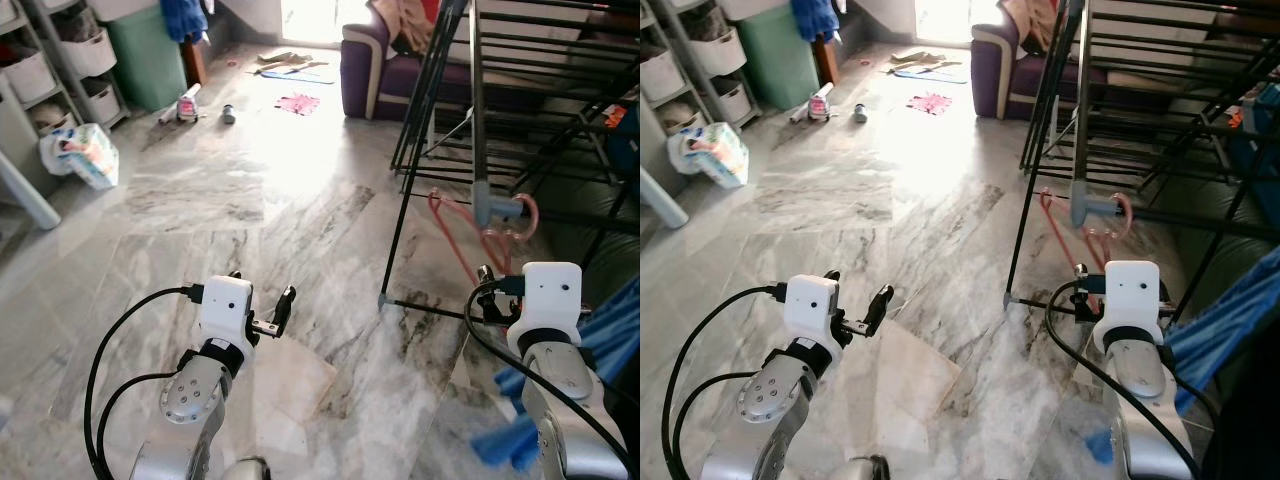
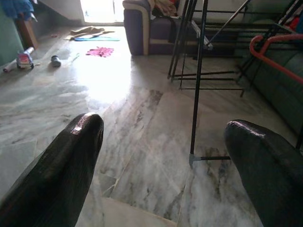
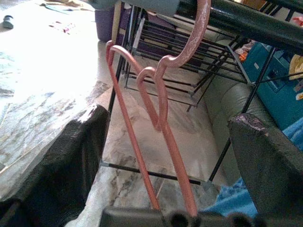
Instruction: Hang hanger
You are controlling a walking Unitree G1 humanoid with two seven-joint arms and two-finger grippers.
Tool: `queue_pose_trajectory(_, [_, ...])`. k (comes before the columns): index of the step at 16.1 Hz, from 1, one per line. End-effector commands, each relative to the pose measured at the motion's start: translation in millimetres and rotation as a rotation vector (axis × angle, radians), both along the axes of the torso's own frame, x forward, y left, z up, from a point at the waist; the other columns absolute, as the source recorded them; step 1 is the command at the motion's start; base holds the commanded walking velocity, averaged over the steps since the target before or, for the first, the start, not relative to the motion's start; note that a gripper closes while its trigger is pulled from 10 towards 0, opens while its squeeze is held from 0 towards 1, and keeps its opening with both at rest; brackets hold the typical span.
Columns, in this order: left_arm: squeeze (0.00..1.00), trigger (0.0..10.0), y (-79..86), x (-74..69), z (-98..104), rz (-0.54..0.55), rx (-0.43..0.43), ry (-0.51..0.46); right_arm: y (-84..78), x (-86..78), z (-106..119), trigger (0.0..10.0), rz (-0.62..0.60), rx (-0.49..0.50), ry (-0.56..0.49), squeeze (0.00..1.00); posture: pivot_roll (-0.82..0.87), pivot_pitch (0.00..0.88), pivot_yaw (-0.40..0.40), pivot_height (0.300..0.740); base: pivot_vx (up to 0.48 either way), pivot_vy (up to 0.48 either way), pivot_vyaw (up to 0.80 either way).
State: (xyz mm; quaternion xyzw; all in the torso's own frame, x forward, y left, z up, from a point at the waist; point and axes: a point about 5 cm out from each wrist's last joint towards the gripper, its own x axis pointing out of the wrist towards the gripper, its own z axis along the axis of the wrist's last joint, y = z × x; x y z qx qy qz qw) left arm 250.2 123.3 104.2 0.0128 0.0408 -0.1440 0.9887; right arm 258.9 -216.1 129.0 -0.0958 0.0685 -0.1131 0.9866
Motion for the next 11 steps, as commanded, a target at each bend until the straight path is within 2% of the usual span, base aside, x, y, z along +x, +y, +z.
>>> queue_pose_trajectory(1, [0.00, 10.0, 1.1, -0.7, -2.6, 0.006, 0.010, 0.008, 1.2, 1.4, -1.1, 10.0, 0.004, 0.009, 0.009, 0.00, 0.05, 0.068, -0.017, 0.740, -0.281, 0.000, 0.00])
queue_pose_trajectory(11, [0.00, 10.0, 0.9, 0.3, -4.3, 0.006, 0.008, 0.019, 0.4, 5.9, -6.9, 10.0, -0.009, 0.034, 0.039, 0.00, 0.05, 0.068, -0.017, 0.740, -0.281, 0.000, 0.00])
